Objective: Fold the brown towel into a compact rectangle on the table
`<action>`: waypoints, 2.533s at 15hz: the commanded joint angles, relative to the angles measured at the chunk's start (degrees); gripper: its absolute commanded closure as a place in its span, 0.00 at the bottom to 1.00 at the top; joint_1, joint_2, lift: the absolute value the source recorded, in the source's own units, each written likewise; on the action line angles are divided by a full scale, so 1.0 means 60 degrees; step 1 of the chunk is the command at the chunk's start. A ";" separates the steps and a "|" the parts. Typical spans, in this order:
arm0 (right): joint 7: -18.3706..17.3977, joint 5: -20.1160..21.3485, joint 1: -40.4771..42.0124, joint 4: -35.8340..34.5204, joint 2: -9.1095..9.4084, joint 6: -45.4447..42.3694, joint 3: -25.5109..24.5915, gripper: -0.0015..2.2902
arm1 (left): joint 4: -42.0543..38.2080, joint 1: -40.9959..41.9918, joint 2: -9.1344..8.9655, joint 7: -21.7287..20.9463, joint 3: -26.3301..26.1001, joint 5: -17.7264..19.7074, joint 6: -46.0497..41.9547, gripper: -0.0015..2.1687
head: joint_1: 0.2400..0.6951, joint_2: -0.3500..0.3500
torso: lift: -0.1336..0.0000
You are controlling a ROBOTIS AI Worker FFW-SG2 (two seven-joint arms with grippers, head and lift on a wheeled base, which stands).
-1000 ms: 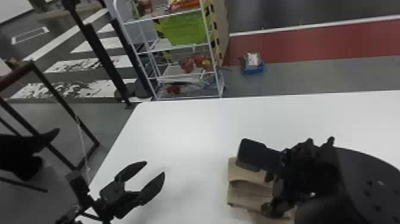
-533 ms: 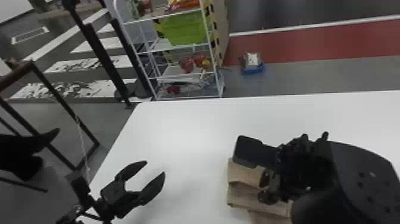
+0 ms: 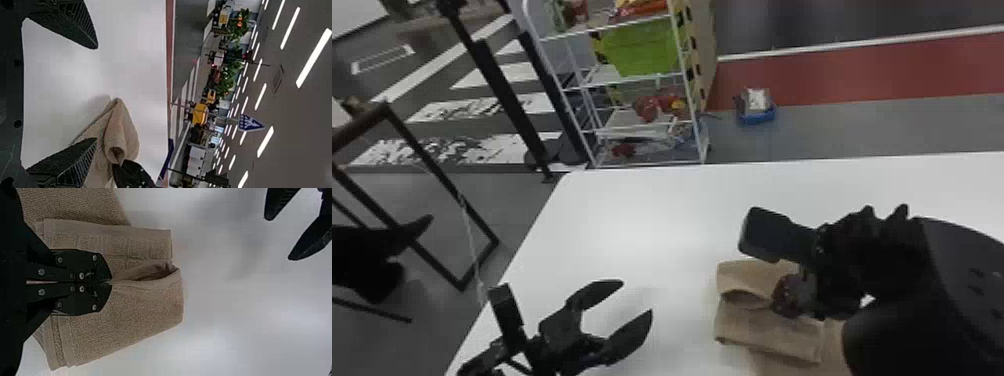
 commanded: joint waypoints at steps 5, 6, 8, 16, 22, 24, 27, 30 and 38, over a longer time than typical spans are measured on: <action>0.0031 -0.0191 0.0191 -0.0583 -0.0301 0.0022 -0.0303 0.59 | -0.0228 0.0216 -0.0039 0.0167 -0.1134 -0.1098 0.0211 0.02 | 1.00 1.00 | 0.08; 0.0031 -0.0191 0.0162 -0.0583 -0.0301 -0.0008 -0.0361 0.59 | -0.0345 0.0289 -0.0039 0.0123 -0.1222 -0.1142 0.0269 0.02 | 1.00 1.00 | 0.08; 0.0031 -0.0191 0.0162 -0.0583 -0.0301 -0.0008 -0.0478 0.59 | -0.0609 0.0421 -0.0039 -0.0375 -0.1456 -0.1406 0.0621 0.02 | 1.00 1.00 | 0.08; 0.0031 -0.0308 0.0352 -0.0862 -0.0433 -0.0008 -0.0581 0.59 | -0.0624 0.0392 -0.0039 -0.1166 -0.2789 -0.2094 0.1031 0.02 | 1.00 0.92 | 0.08; 0.0031 -0.0338 0.0484 -0.1257 -0.0594 -0.0008 -0.0610 0.59 | -0.0653 0.0230 -0.0039 -0.1107 -0.3478 -0.2563 0.1383 0.02 | 1.00 0.81 | 0.08; 0.0031 -0.0352 0.0543 -0.1448 -0.0711 -0.0008 -0.0625 0.59 | -0.0668 0.0230 -0.0039 -0.1093 -0.3653 -0.2607 0.1412 0.02 | 1.00 0.80 | 0.08; 0.0031 -0.0484 0.0587 -0.1697 -0.0902 -0.0037 -0.0625 0.59 | -0.0741 0.0230 -0.0039 -0.1034 -0.3814 -0.2651 0.1471 0.02 | 1.00 0.77 | 0.08; 0.0031 -0.0484 0.0674 -0.1711 -0.1019 -0.0037 -0.0478 0.59 | -0.0829 0.0230 -0.0039 -0.0976 -0.3902 -0.2666 0.1558 0.03 | 1.00 0.75 | 0.08; 0.0031 -0.0382 0.0821 -0.1814 -0.1107 -0.0037 -0.0068 0.59 | -0.0931 0.0245 -0.0039 -0.0917 -0.4107 -0.2651 0.1588 0.03 | 1.00 0.75 | 0.08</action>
